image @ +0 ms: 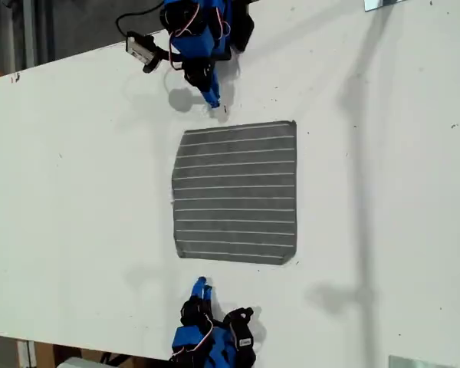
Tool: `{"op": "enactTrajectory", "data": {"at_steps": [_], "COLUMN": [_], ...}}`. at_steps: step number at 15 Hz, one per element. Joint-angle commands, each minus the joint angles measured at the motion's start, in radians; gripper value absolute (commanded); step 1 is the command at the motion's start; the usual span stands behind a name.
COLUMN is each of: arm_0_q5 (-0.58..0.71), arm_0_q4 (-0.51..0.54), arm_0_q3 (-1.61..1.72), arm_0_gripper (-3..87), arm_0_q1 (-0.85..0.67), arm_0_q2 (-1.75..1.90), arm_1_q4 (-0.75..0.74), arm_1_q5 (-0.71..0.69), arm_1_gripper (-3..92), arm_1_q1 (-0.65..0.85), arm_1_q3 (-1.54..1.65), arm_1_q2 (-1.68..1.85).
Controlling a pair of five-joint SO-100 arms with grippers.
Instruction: Grasp corners of a square towel and fold twice.
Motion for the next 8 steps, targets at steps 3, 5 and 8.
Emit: {"op": "enactTrajectory", "data": {"at_steps": [3,5,8], "arm_0_q5": [0.115,0.094,0.074], "arm_0_q4": [-0.288,-0.408,-0.379], "arm_0_q3": [0.012,-0.072,-0.051], "arm_0_gripper": [16.1,16.0,15.6], "arm_0_q1": [0.028,0.041,0.054], "arm_0_q2": [-0.153,-0.463,-0.405], "arm_1_q4": [-0.339,-0.417,-0.371], "arm_1_q5": [-0.276,-0.322,-0.268], "arm_1_gripper": [32.9,35.5,35.4], "arm_1_q1": [-0.103,-0.244,-0.396], "arm_1_q3": [-0.302,-0.695,-0.827], "arm_1_q2": [-0.693,-1.453,-1.603]}}
